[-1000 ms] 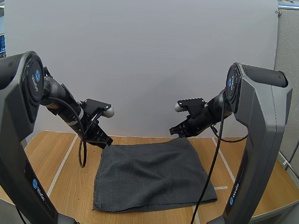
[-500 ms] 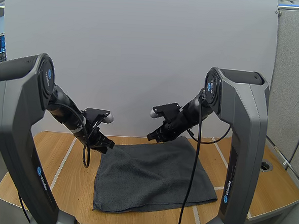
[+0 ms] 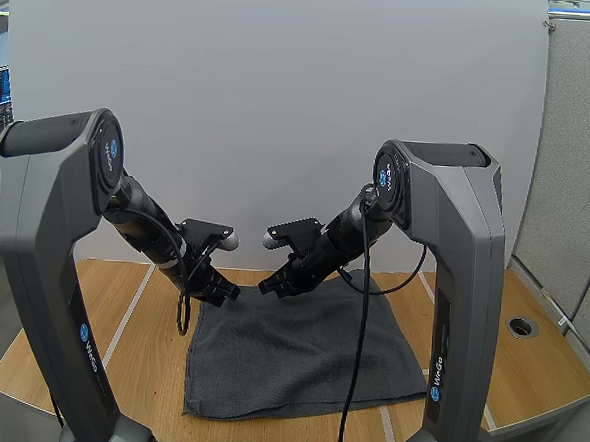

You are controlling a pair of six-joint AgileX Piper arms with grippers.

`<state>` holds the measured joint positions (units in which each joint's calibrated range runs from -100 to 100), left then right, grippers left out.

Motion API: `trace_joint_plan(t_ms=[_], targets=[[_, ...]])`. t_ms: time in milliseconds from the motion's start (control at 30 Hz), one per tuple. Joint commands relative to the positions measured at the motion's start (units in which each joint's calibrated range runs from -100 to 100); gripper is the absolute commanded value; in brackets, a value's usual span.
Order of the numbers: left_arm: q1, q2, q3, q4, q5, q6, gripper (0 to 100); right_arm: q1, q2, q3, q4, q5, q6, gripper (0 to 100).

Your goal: Fold the towel

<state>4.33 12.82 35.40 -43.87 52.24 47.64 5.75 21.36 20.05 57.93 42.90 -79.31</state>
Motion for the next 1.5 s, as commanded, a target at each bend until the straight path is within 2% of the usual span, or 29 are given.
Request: trace_joint_plan(t_ms=[0, 433, 900, 1067, 1200, 1467], targets=[[-0.37, 3.47, -0.41, -1.2, -2.77, 1.31, 0, 0.93, -0.15, -0.4, 0.9, -0.28, -0.26, 0], [-0.37, 4.91, -0.26, -1.1, -2.77, 1.31, 0, 1.14, 3.11, -0.56, 0.78, -7.49, -0.46, 0], [-0.37, 5.05, 4.23, 2.54, -1.9, 1.31, 0, 1.14, 3.25, -1.2, -0.55, -18.44, -0.8, 0], [-0.37, 5.05, 5.36, 3.95, -3.06, 1.34, 0, 1.14, 3.25, -1.2, -0.78, -18.77, -0.8, 0], [0.25, 5.05, 5.48, 4.5, -2.49, 1.34, 0, 1.03, 3.25, -1.2, -1.65, -20.04, -0.8, 0], [2.64, 5.05, 5.48, 6.44, -0.49, 1.25, 0, 0.31, 3.25, -1.2, -1.65, -21.74, -0.8, 0]])
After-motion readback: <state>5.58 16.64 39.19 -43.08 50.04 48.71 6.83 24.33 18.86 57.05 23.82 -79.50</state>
